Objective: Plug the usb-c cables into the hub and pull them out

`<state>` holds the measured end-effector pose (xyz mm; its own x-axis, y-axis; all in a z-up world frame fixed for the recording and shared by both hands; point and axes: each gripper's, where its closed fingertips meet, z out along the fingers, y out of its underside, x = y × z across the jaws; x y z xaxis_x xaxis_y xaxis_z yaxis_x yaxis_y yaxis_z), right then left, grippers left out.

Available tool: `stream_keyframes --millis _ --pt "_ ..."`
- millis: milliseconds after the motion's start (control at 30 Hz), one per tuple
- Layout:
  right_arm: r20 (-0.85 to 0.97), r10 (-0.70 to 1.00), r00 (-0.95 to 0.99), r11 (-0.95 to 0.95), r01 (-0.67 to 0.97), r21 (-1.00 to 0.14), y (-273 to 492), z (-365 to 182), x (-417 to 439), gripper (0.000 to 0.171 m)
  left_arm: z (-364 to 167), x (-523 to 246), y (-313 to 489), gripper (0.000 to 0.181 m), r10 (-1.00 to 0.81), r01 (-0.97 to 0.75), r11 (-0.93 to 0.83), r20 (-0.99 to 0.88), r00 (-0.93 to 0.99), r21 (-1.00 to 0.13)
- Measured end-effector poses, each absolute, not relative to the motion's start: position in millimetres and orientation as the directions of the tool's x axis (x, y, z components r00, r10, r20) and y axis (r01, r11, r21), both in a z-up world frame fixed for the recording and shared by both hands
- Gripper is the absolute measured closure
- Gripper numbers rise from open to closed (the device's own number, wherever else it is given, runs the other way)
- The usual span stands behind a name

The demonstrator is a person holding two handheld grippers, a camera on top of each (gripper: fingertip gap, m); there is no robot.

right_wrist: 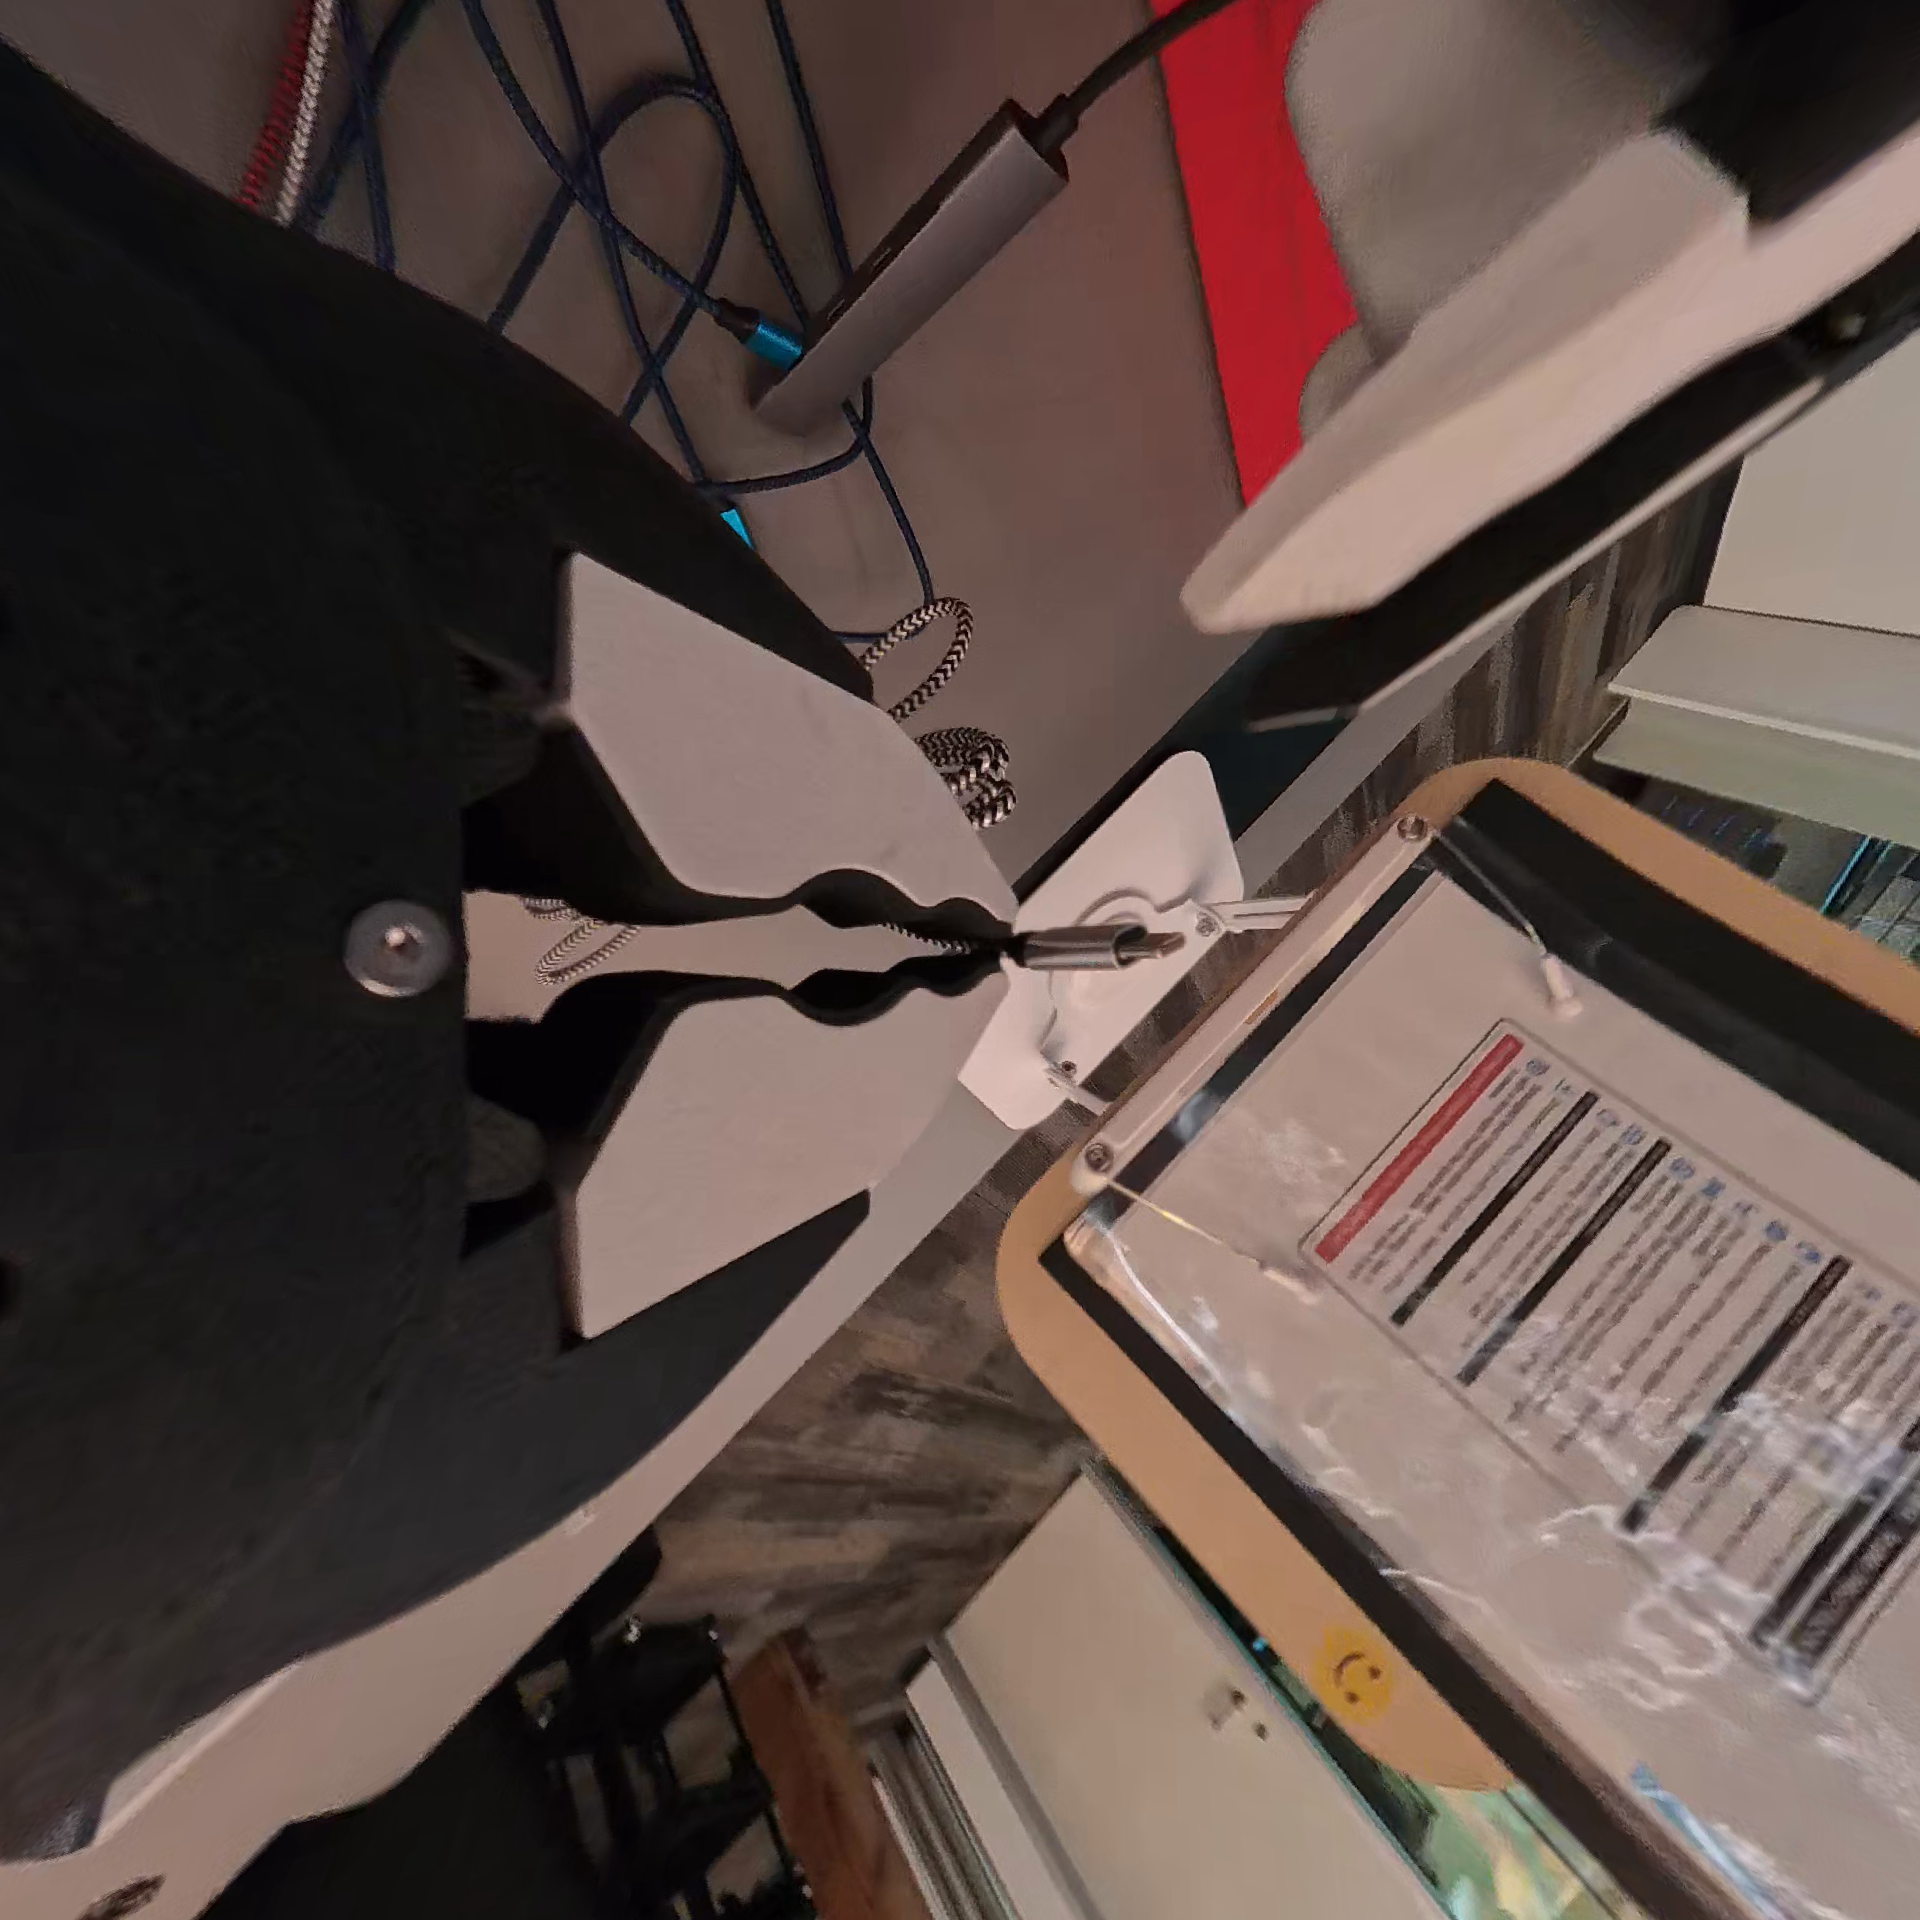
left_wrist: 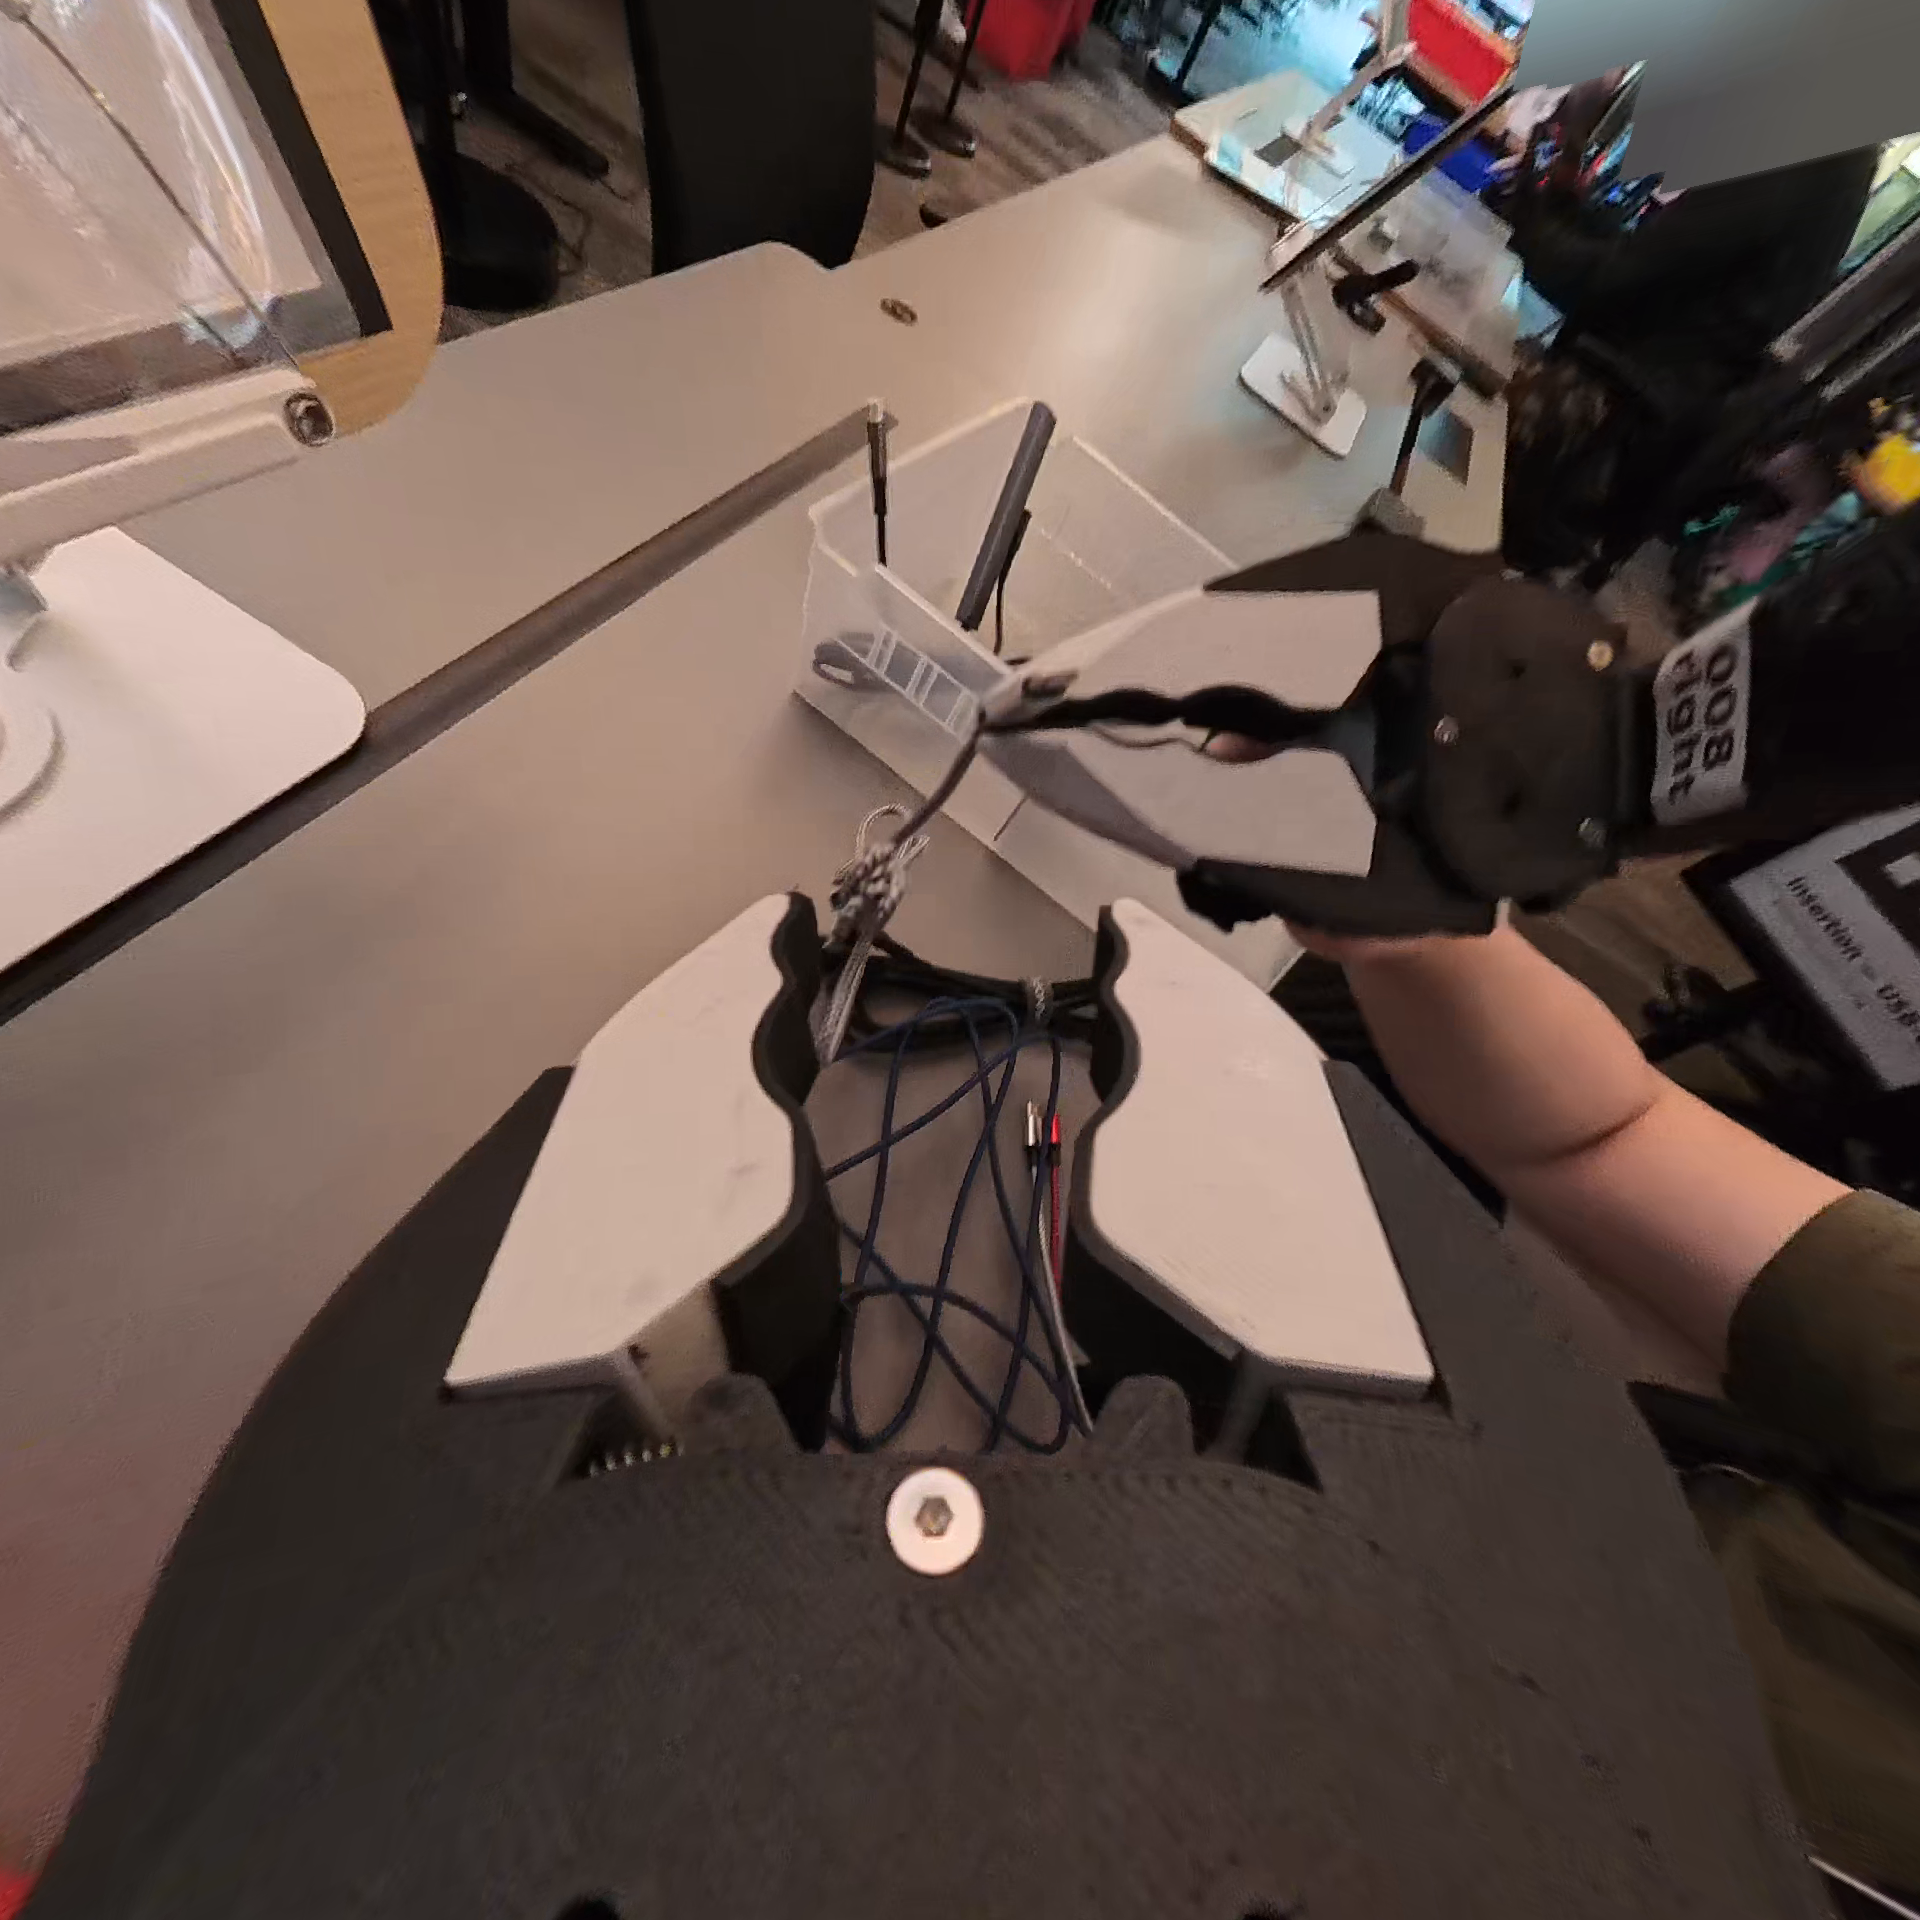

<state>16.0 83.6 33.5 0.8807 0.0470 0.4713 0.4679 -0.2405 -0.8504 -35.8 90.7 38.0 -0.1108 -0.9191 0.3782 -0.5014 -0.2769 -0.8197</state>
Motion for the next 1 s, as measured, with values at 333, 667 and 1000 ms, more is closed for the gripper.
stream_keyframes --millis 333,667,1000 --pt "0.609 0.042 0.792 -0.207 0.603 -0.771 93.2 22.1 -13.8 0.168 25.2 -20.9 86.1 0.132 -0.954 -0.485 -0.210 0.286 -0.088 -0.849" --pt "0.673 0.022 0.739 -0.214 0.661 -0.719 97.2 15.6 -18.0 0.168 21.6 -23.4 88.1 0.170 -0.946 -0.502 -0.216 0.306 -0.104 -0.837" --pt "0.598 0.105 0.795 -0.098 0.606 -0.789 98.0 16.8 -27.3 0.145 24.2 -34.4 95.8 0.171 -0.966 -0.539 -0.127 0.226 -0.122 -0.833"
